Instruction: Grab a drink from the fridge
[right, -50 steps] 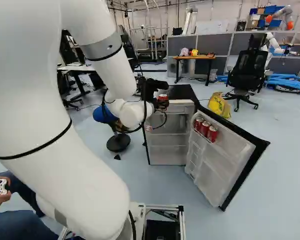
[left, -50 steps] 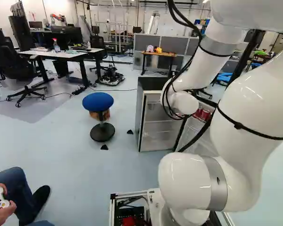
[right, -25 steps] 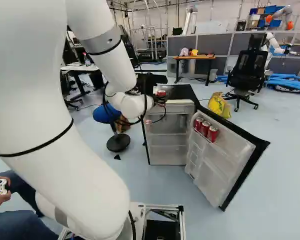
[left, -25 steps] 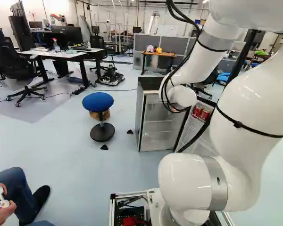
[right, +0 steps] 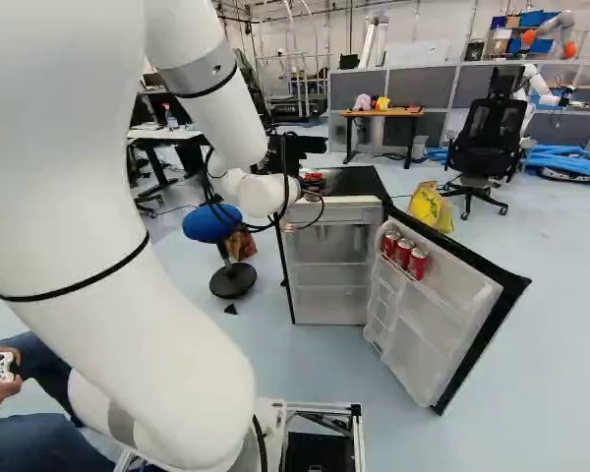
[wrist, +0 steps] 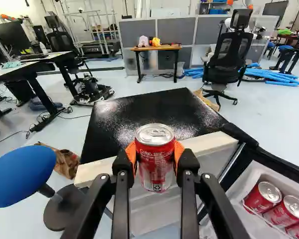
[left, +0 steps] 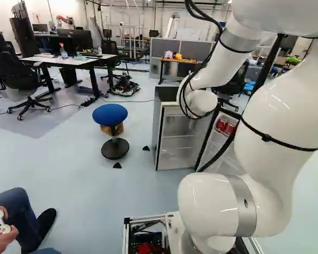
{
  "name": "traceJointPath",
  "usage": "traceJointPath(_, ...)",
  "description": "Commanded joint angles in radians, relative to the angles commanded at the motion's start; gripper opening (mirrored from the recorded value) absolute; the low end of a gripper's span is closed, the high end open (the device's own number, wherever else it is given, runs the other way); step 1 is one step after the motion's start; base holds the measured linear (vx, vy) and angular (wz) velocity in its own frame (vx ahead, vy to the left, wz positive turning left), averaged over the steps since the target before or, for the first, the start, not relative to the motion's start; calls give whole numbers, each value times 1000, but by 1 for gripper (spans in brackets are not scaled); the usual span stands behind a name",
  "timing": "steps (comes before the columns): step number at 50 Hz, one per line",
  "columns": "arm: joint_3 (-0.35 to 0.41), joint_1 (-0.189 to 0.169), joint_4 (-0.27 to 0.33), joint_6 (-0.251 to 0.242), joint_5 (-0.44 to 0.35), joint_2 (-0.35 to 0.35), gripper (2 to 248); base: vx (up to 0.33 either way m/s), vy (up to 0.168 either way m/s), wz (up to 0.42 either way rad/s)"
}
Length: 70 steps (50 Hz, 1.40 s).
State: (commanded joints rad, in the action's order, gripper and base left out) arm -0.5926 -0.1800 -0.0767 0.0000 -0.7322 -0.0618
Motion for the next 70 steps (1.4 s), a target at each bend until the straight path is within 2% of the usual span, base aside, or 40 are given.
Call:
traceJointPath(15,-61,19,0,0,17,-23,95,0,0,0)
traceJointPath(70,-329,75,0,0,17,-262,95,0,0,0)
